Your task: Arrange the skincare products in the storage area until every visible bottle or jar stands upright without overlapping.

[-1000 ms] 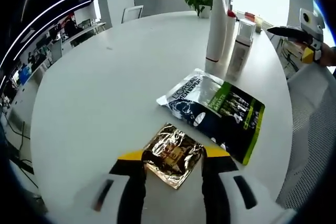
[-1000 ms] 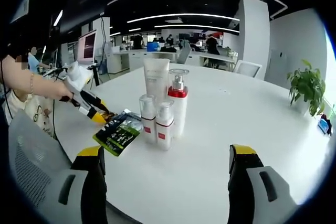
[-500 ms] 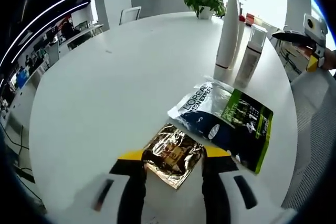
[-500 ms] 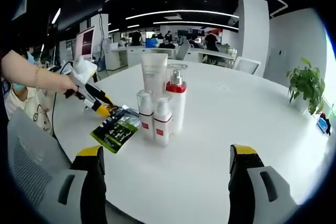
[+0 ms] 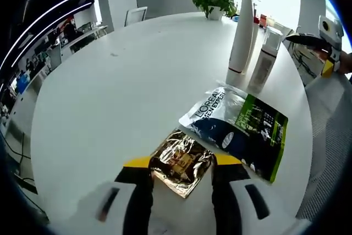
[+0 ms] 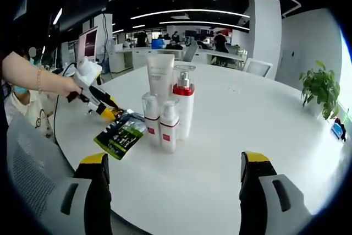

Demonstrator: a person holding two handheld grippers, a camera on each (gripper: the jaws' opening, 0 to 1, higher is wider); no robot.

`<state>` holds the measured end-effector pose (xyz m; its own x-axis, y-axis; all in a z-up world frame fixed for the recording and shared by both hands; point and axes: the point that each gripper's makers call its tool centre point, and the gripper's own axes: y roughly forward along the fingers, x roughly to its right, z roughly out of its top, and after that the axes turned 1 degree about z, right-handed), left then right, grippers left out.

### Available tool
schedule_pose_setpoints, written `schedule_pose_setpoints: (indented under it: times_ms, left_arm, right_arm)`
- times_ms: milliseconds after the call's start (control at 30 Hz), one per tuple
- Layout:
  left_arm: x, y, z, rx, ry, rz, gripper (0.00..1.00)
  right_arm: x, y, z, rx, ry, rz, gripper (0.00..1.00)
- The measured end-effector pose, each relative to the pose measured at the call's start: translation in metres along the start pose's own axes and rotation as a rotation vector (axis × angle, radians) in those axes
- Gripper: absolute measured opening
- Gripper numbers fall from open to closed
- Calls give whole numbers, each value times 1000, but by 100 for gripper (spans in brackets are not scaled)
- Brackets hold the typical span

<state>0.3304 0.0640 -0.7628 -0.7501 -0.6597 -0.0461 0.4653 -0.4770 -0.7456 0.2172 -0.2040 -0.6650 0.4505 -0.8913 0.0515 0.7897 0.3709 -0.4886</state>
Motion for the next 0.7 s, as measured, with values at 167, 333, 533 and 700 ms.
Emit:
schedule_pose_setpoints:
  times_ms: [167,333,533,700]
  left_arm:
    - [0,-3,1,2,-13,11,39]
    - [-8,-12,-1,20,-53,28,40]
    - [-26,-34,-26,-3,-95,62,39]
    - [-33,-52,-43,-5,-131,80,39]
  right_arm:
    - [0,0,0,1,3,0,99]
    - [-1,1,0,1,-3,6,99]
    - [-3,0,2,7,-4,9,99]
    - [-4,0,3,13,-2,15,99]
